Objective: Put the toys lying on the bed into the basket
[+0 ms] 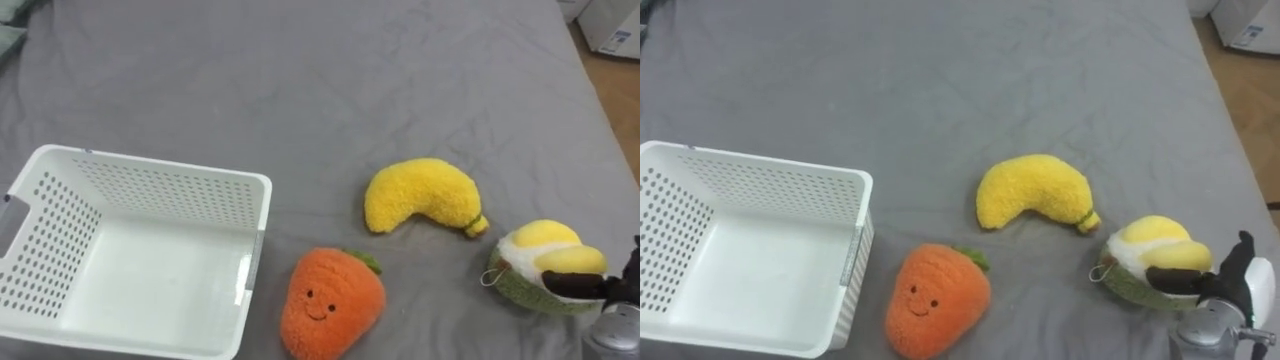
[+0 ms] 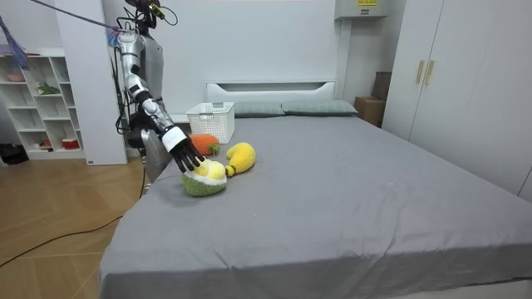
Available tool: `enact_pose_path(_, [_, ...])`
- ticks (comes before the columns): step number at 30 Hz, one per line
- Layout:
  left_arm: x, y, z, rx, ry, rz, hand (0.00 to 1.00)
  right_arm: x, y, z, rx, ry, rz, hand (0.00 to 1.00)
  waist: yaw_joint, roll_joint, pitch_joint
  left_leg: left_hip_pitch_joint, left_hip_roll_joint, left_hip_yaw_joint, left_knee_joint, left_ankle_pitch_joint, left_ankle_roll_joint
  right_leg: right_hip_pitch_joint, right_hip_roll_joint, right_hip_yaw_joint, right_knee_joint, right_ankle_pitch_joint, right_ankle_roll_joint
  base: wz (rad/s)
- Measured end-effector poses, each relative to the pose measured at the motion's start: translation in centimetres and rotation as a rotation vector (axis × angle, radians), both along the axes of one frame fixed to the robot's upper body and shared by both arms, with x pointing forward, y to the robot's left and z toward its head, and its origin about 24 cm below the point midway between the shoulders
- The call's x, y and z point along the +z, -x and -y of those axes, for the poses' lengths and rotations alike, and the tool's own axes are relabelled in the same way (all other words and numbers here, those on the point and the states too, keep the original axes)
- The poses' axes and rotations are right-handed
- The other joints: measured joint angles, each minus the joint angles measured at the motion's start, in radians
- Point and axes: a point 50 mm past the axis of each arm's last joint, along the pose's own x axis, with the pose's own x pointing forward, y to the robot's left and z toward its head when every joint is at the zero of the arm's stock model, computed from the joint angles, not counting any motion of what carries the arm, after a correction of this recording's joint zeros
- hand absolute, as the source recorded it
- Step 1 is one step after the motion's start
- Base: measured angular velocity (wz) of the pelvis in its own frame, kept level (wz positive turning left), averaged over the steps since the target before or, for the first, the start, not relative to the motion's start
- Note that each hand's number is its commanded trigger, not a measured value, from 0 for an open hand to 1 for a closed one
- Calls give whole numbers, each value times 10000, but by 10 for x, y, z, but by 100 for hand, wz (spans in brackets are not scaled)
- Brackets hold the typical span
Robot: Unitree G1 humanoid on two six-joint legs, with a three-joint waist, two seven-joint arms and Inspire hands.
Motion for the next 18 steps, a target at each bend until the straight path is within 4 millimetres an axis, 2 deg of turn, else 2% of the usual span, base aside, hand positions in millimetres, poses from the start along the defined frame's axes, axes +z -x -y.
enact_pose_path(2, [0,0,-1,-11,2,-1,0,1,-2,-1,84,-61,28,0,14,-57,50,-88,-3,-8,2,26,1,-71,-1,-4,-7,12,-2,2])
enact_pose_path(4, [0,0,-1,-36,53,-2,0,1,-4,0,120,-77,18,0,17,-84,60,-197,-3,-19,23,31,4,-168,-6,-17,-10,28,-2,0])
enact_pose_path(13, [-1,-6,0,-463,346,-195,0,4,-16,-1,998,483,-638,0,17,-68,62,-376,-7,-31,23,38,11,-331,-37,-119,-11,39,1,0])
enact_pose_path(18, [-2,-16,3,-891,443,-122,0,5,-19,-1,1638,1105,-1186,0,23,-68,59,-469,-23,-144,30,74,20,-361,-75,-266,-8,39,1,6])
